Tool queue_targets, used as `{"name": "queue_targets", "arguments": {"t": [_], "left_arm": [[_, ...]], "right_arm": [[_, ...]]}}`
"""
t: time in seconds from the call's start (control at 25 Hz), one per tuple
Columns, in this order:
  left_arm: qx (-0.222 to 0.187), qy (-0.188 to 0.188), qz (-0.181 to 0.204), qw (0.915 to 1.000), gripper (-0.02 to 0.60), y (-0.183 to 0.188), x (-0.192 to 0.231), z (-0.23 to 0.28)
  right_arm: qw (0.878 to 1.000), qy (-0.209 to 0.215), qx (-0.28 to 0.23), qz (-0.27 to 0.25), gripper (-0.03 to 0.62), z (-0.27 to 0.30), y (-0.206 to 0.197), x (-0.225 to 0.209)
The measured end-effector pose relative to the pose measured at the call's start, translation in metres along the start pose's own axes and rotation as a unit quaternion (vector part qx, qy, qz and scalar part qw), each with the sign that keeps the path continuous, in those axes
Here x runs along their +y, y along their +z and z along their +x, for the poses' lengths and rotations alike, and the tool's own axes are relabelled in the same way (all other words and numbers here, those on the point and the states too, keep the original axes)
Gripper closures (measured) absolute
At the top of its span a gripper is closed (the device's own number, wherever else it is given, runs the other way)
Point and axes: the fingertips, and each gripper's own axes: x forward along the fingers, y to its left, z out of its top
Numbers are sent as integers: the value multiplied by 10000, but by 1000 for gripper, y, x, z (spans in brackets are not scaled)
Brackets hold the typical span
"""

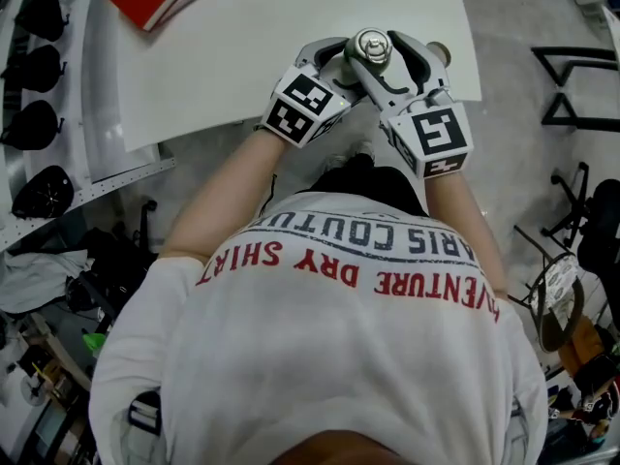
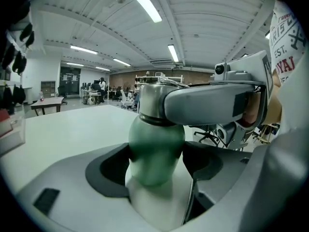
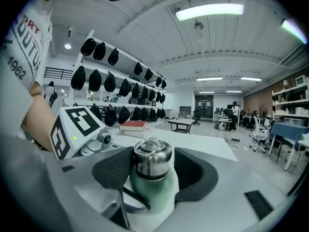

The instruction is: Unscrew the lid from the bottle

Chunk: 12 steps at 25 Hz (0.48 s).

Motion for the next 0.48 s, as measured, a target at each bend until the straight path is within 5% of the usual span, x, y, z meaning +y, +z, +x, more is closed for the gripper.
{"name": "queue_targets", "arguments": {"t": [0.48], "left_arm": [[83,-202,123,9997,218,1,-3,2]], "right_arm": [[9995,247,-35,-190,350,-3,0,1]]}}
